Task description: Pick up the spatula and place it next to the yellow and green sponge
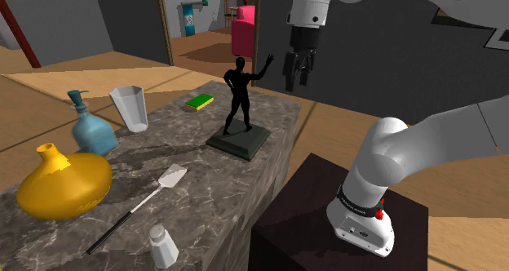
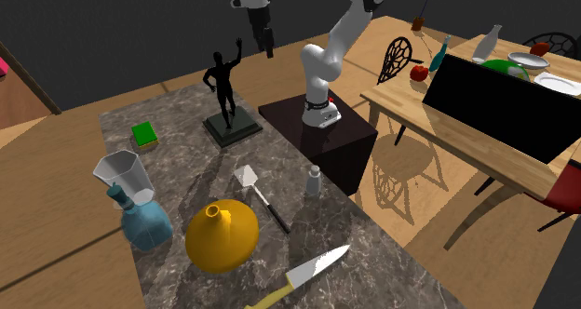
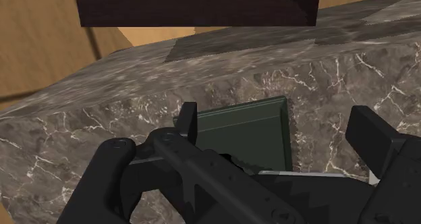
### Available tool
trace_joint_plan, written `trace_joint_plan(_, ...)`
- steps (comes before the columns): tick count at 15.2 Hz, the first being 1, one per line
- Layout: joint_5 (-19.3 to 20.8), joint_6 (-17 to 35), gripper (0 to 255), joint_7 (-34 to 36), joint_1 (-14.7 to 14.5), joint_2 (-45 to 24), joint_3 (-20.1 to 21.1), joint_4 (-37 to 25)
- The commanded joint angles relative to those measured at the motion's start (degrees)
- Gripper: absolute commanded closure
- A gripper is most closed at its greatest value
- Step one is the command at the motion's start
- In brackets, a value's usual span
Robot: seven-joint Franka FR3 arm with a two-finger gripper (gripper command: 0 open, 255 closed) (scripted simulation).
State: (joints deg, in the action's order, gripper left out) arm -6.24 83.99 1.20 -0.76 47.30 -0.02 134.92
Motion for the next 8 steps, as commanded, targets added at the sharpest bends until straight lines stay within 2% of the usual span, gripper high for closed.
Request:
trace_joint_plan(1, 0.0, 0.0, 0, 0.0, 0.0, 0.0, 0.0, 0.0)
trace_joint_plan(8, -9.2, 5.0, 0, 19.4, 0.8, 2.6, 11.8, 5.6)
